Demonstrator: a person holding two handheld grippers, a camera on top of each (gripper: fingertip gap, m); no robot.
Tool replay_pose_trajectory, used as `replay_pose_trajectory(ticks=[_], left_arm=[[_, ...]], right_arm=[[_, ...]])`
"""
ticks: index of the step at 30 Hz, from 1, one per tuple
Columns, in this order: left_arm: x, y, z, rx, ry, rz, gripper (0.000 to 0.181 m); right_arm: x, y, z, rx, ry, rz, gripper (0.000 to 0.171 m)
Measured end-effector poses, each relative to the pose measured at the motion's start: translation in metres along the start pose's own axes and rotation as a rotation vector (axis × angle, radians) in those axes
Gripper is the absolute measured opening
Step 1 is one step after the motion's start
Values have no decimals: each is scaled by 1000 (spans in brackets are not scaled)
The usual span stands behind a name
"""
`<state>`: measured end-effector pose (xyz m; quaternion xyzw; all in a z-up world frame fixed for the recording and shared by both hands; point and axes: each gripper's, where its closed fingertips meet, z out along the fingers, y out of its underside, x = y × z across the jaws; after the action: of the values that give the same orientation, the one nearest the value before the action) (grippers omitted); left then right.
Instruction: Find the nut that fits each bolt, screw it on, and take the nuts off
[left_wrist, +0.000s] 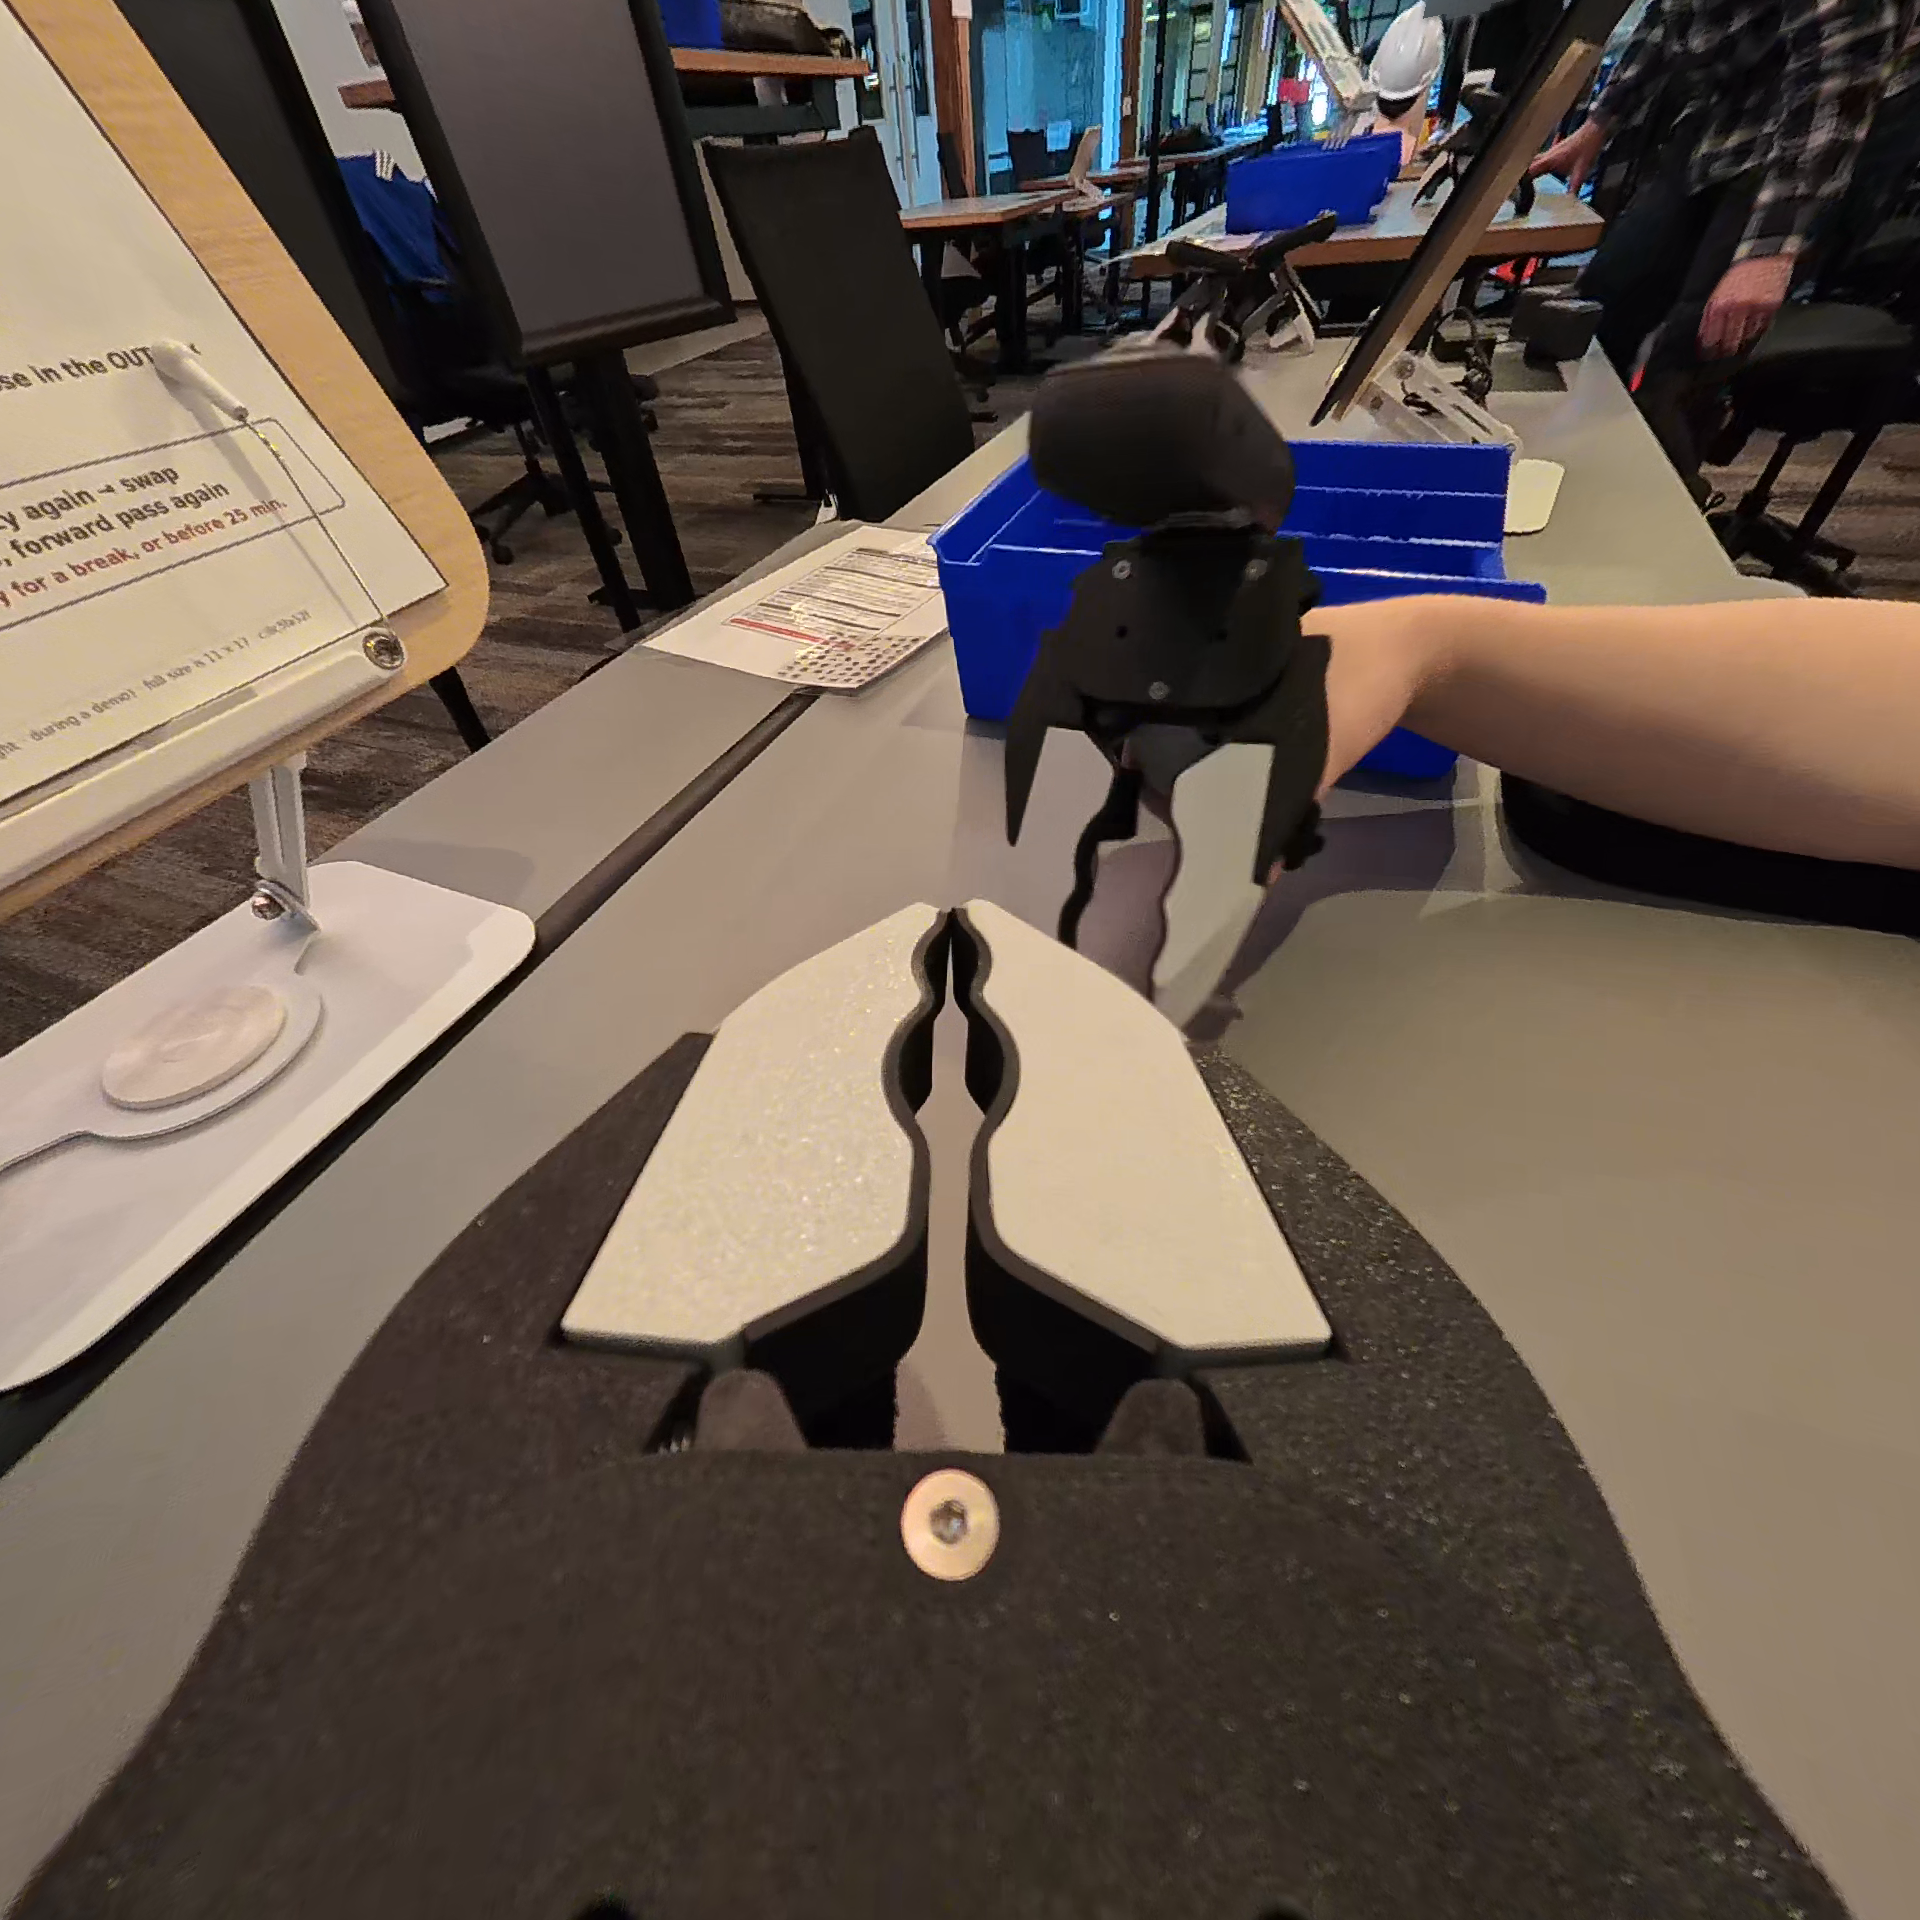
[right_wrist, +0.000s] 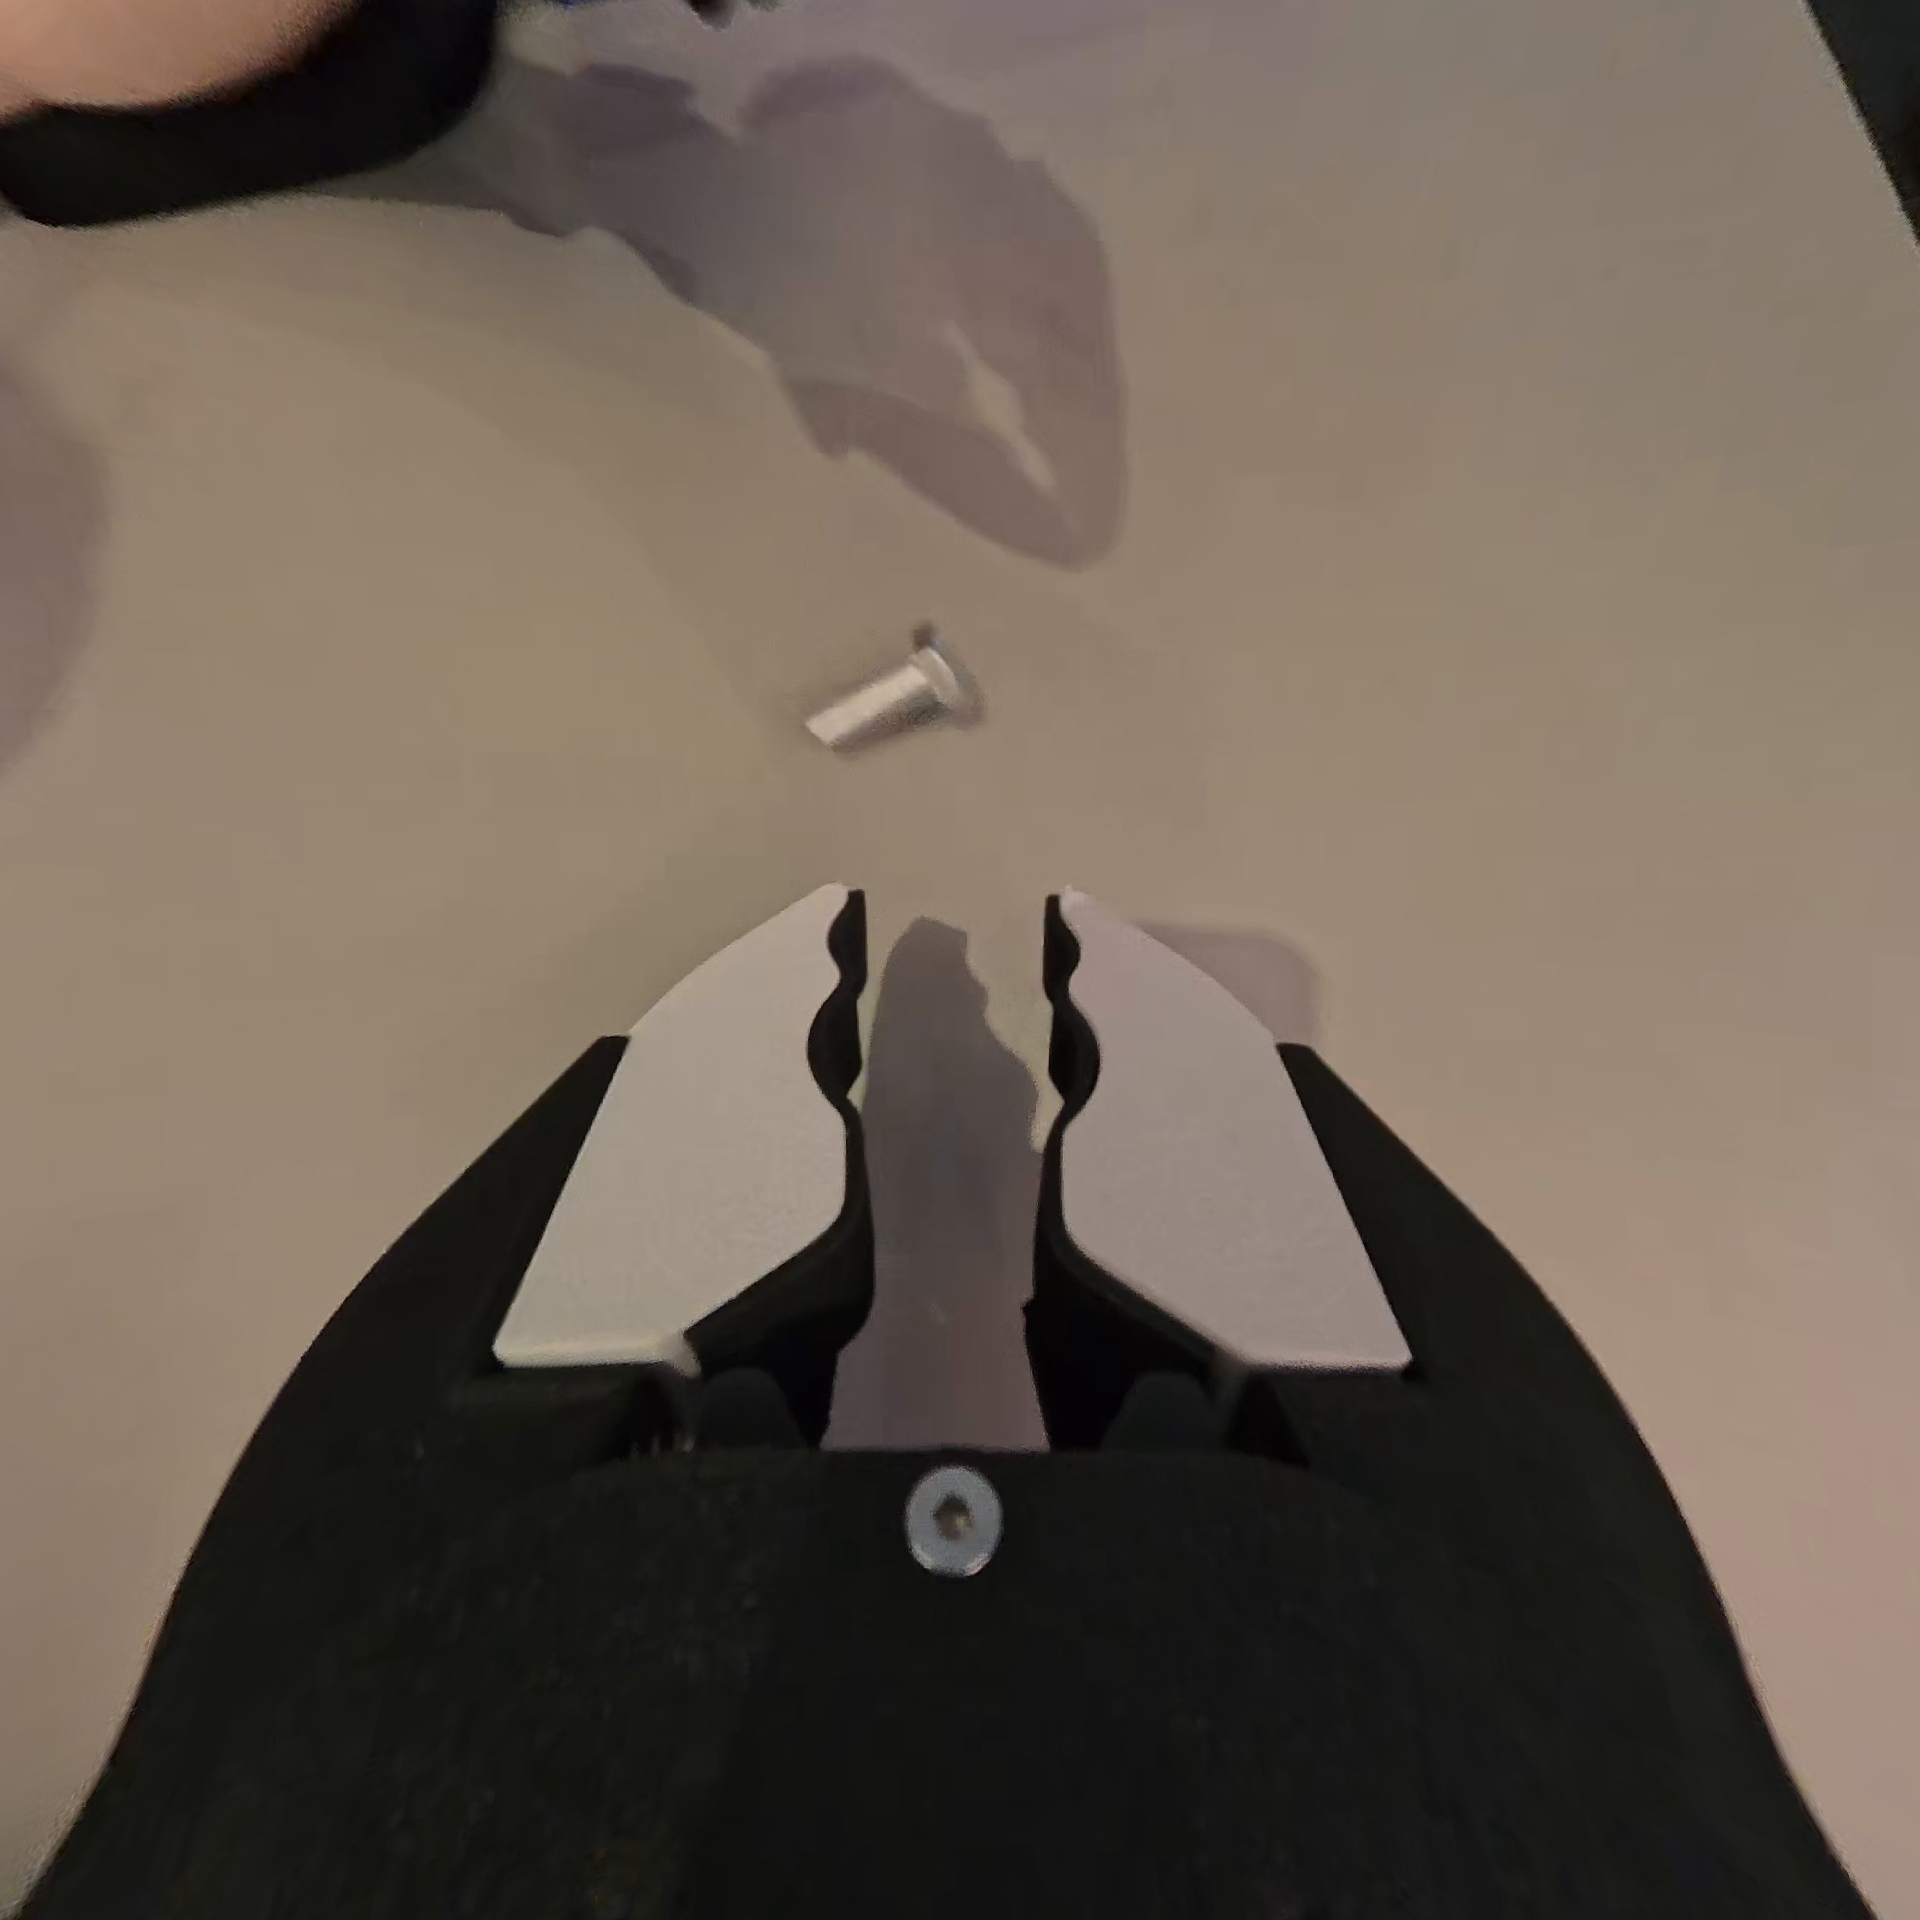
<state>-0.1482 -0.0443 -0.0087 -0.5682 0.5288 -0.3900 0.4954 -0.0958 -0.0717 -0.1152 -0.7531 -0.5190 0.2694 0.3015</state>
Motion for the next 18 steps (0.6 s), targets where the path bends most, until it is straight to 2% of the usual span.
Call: replay_pose_trajectory(ticks=[3,6,8,11,16,18], left_arm=[[-3,0,-1,-4,-7,-1,1],[-7,-1,-3,-10,-19,4,2],[-12,-2,-5,-17,-38,10,2],[-20,-6,-11,-16,-74,22,2],[-23,-12,-18,-1,-72,1,3],[-22,-7,-17,-26,-56,13,7]], right_arm=[[-33,-25,18,39,-58,-169,35],[-34,-26,40,-72,79,-373,28],[-35,-28,53,-87,81,-302,21],[-41,-38,69,-39,32,-113,27],[-41,-24,80,-108,46,-113,27],[-45,-20,87,-99,13,-83,21]])
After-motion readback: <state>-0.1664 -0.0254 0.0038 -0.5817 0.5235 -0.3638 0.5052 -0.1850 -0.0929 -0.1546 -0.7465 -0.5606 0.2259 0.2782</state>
